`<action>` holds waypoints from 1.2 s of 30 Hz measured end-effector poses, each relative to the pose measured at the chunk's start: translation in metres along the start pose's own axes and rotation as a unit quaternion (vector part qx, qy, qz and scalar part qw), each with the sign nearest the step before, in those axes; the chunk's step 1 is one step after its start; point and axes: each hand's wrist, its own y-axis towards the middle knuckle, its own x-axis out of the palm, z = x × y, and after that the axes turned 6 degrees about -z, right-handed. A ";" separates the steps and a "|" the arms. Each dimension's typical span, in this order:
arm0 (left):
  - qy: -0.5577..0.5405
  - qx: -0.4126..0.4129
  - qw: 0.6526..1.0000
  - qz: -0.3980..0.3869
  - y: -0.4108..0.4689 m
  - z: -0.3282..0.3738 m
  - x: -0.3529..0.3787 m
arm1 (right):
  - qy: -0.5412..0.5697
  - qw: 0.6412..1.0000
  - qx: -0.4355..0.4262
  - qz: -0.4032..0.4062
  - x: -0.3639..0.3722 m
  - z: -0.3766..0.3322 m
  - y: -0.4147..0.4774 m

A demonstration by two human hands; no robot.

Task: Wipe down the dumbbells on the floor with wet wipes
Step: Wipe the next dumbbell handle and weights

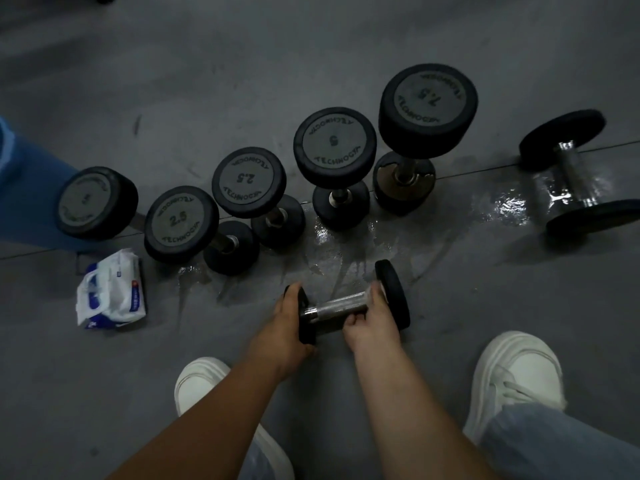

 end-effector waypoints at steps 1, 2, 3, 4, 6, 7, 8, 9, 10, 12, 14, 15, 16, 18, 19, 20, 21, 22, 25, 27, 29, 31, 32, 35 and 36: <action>-0.001 0.002 1.000 0.000 0.000 0.000 0.000 | -0.008 1.000 -0.005 -0.003 -0.009 0.003 -0.001; -0.001 0.005 1.000 0.000 -0.001 -0.001 0.002 | -0.017 1.000 -0.012 0.001 -0.018 0.007 0.000; -0.001 0.007 1.000 0.000 -0.002 -0.001 0.003 | -0.020 0.999 -0.024 0.009 -0.025 0.010 -0.001; -0.002 0.007 1.000 0.004 -0.003 -0.002 0.004 | -0.025 0.999 -0.035 0.017 -0.026 0.013 0.002; -0.004 0.009 1.000 0.010 -0.004 -0.003 0.007 | -0.046 0.998 -0.036 0.011 -0.014 0.011 0.005; -0.003 0.010 1.000 0.012 -0.004 -0.002 0.007 | -0.048 0.998 -0.029 0.008 -0.005 0.008 0.003; -0.001 0.010 1.000 0.016 -0.004 -0.002 0.006 | -0.046 0.999 -0.025 0.010 0.003 0.006 0.002; -0.002 0.009 1.000 0.015 -0.004 -0.003 0.006 | -0.036 0.999 -0.030 0.018 0.005 0.006 0.000; -0.004 0.008 1.000 0.013 -0.004 -0.003 0.006 | -0.035 0.998 -0.043 0.023 0.002 0.007 -0.002; -0.001 0.009 1.000 0.013 -0.004 -0.003 0.005 | -0.056 0.996 -0.065 0.033 -0.012 0.012 -0.002; 0.002 0.006 1.000 0.012 -0.004 -0.003 0.006 | -0.070 0.994 -0.073 0.036 -0.018 0.014 0.001; -0.002 0.006 1.000 0.012 -0.004 -0.002 0.007 | -0.072 0.995 -0.062 0.028 -0.013 0.011 0.001; -0.008 0.008 1.000 0.016 -0.003 -0.003 0.007 | -0.064 0.996 -0.052 0.014 -0.005 0.008 0.000; -0.012 0.007 1.000 0.017 -0.002 -0.003 0.006 | -0.040 0.998 -0.047 0.011 0.004 0.003 -0.006; -0.009 0.005 1.000 0.014 -0.002 -0.002 0.005 | -0.039 0.998 -0.052 0.021 0.003 0.003 -0.008; -0.006 0.006 1.000 0.014 -0.001 -0.002 0.005 | -0.052 0.997 -0.058 0.027 -0.003 0.006 -0.008; -0.002 0.004 1.000 0.013 -0.001 -0.001 0.004 | -0.063 0.995 -0.066 0.035 -0.012 0.010 -0.007; 0.003 0.003 1.000 0.010 0.000 -0.001 0.004 | -0.066 0.994 -0.072 0.040 -0.020 0.014 -0.003; 0.011 -0.009 1.000 0.000 0.005 -0.001 0.000 | -0.074 0.994 -0.077 0.031 -0.022 0.017 0.001; 0.049 -0.018 0.999 -0.004 0.005 0.004 -0.006 | -0.093 0.993 -0.073 0.027 -0.014 0.012 0.004; 0.127 -0.033 0.991 0.009 0.005 0.013 -0.013 | -0.093 0.993 -0.062 0.026 -0.008 0.008 0.009; 0.170 -0.036 0.985 0.021 0.007 0.025 -0.018 | -0.081 0.996 -0.041 0.005 -0.004 0.006 0.013; 0.166 -0.036 0.985 0.022 0.010 0.028 -0.020 | -0.071 0.997 -0.031 -0.008 -0.001 0.004 0.014; 0.056 -0.039 0.998 0.017 0.013 0.031 -0.026 | -0.037 0.998 -0.034 -0.025 0.002 0.001 0.019; 0.022 -0.036 0.999 0.019 0.013 0.029 -0.027 | -0.033 0.998 -0.038 -0.023 -0.001 0.001 0.018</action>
